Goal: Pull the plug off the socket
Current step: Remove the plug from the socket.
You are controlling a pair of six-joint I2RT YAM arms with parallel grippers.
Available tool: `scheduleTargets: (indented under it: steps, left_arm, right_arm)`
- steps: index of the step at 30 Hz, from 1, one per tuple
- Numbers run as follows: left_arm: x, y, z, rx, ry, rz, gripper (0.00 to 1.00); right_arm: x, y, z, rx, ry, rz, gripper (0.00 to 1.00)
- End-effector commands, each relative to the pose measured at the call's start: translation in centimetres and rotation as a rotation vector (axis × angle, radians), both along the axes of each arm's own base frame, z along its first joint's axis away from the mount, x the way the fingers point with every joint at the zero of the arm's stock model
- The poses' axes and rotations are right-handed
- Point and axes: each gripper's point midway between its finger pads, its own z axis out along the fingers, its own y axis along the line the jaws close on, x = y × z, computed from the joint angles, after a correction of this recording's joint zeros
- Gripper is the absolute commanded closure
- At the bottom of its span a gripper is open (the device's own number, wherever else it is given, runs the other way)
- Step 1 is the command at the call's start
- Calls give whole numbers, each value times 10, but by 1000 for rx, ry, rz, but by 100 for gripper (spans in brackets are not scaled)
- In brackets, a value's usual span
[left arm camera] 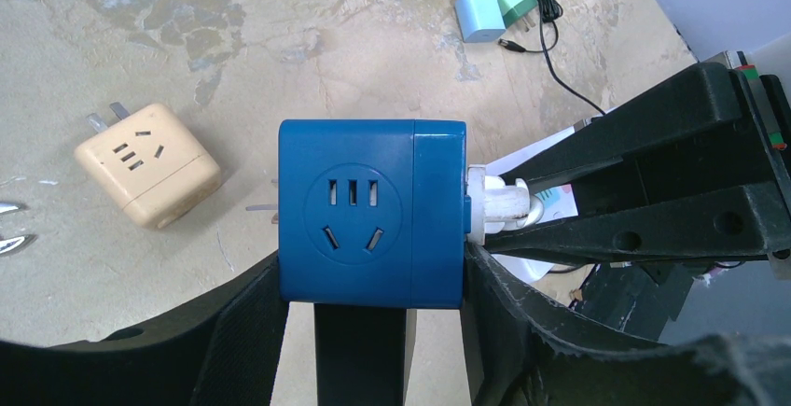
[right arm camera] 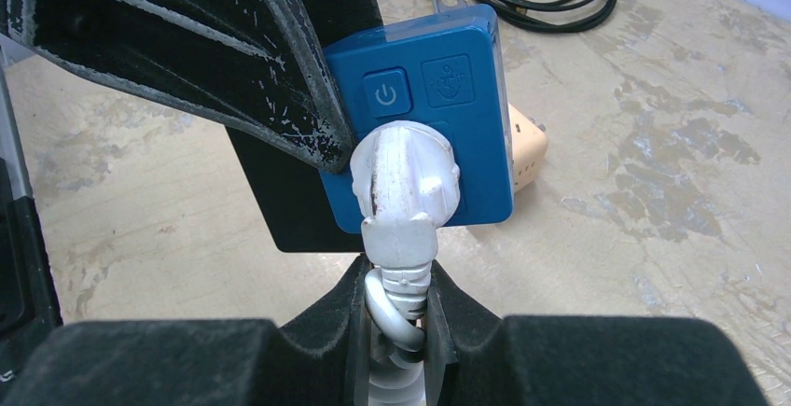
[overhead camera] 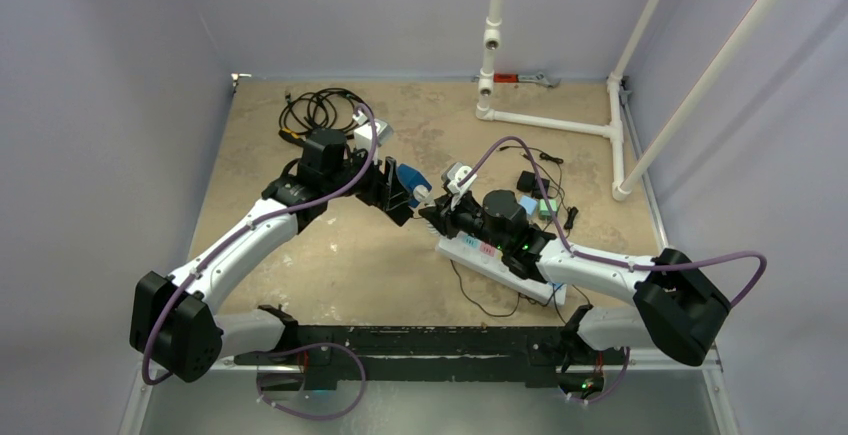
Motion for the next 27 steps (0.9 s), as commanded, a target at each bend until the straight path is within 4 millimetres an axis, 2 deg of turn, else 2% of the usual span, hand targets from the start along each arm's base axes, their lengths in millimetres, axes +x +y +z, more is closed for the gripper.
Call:
scheduleTargets:
  steps: [1,5,11,27]
  left_arm:
    - [34,44,2,122,-116,199,100]
    - [34,45,2,126,-118,208,100]
    - [41,58,-7,179,-102,281,100]
    - [41,58,-8,164,-81,293,100]
  right_arm:
    - [16,-11,51,108,-112,-81,100]
    - [16,-12,52,110,-116,-86,100]
    - [14,-14,57,118,-128,-89,100]
    - [-5,-3,62,0,-266,-252,100]
